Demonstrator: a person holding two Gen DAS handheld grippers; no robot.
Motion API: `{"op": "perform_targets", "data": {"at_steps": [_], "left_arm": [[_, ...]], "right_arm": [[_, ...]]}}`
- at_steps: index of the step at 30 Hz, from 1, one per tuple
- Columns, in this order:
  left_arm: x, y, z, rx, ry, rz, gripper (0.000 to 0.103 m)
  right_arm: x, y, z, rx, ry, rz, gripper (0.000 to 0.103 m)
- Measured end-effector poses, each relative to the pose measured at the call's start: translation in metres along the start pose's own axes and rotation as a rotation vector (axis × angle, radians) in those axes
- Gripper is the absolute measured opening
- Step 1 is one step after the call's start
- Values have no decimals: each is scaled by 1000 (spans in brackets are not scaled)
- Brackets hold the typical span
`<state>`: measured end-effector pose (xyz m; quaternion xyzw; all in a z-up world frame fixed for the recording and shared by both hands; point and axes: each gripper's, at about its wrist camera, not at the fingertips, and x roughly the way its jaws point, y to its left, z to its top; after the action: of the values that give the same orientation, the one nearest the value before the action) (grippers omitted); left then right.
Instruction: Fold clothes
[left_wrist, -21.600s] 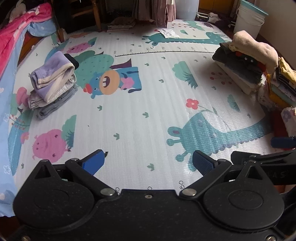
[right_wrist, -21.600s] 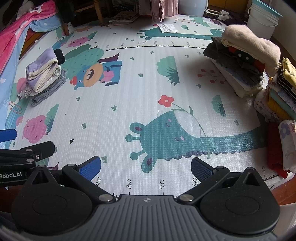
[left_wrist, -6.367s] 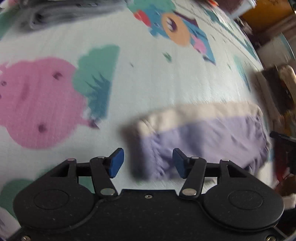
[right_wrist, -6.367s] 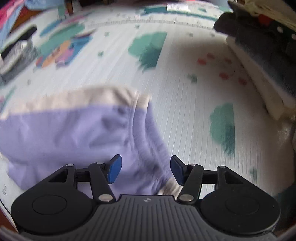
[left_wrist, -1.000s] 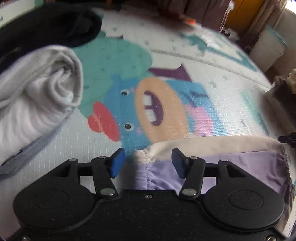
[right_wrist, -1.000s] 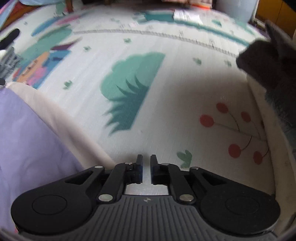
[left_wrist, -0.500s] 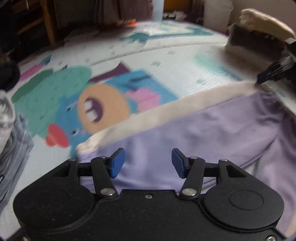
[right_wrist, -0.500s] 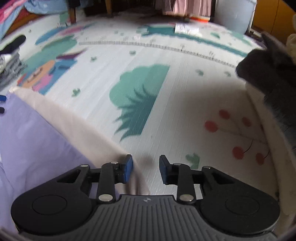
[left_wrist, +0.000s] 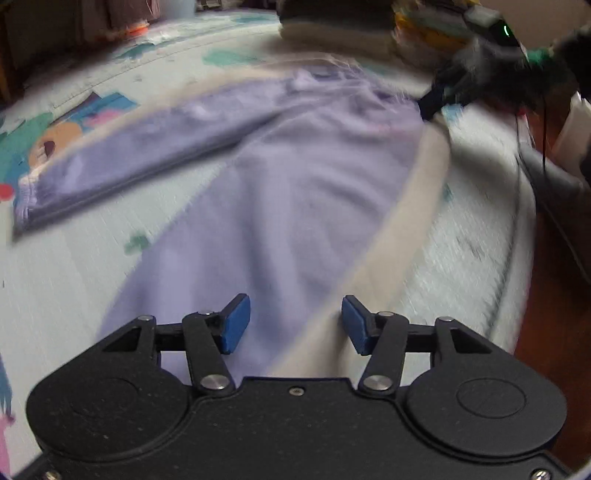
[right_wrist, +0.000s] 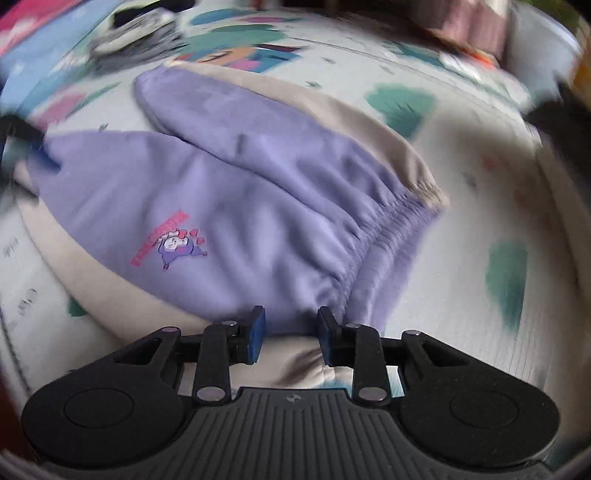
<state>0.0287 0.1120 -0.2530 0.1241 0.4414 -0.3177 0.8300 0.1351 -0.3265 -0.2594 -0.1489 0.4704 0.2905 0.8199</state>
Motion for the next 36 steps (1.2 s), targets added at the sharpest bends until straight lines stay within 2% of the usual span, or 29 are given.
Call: {"op": "perform_targets", "data": {"at_steps": [3, 5, 10, 15, 20, 21, 24, 27, 30, 33, 34, 35, 36], "left_arm": [[-20, 4, -9, -60, -23, 3, 54], [-33, 2, -19, -41, -13, 33, 54], [-56, -11, -47, 121, 53, 134, 54], [-53, -15, -56, 303, 115, 219, 54], [-43, -5, -56, 407, 164, 175, 52], [-43, -4, -54, 431, 174, 172, 49], [-41, -6, -52, 531, 195, 212, 37], [-38, -14, -59, 674, 223, 254, 35], [-37, -15, -61, 722, 221, 279, 35], [-34, -15, -60, 755, 235, 275, 35], [-33, -15, -59, 759, 242, 270, 35], [-32, -13, -57, 761, 248, 262, 35], [-32, -11, -55, 751, 257, 248, 31]], "right_arm": [[-18, 8, -10, -30, 26, 0, 31], [-32, 15, -18, -60, 17, 5, 32], [-48, 39, -38, -302, 2, -66, 33], [-41, 51, -47, -582, 11, -154, 35], [-27, 45, -50, -783, 64, -166, 37], [-25, 43, -51, -823, 74, -163, 37], [-25, 42, -55, -938, 72, -178, 35], [-23, 46, -58, -1053, 40, -202, 35], [-16, 51, -58, -1133, 55, -159, 36], [-8, 48, -50, -1133, 96, -102, 38], [-6, 43, -42, -1098, 109, -74, 39], [-5, 39, -36, -1086, 115, -60, 48], [-4, 38, -32, -1096, 122, -48, 45]]}}
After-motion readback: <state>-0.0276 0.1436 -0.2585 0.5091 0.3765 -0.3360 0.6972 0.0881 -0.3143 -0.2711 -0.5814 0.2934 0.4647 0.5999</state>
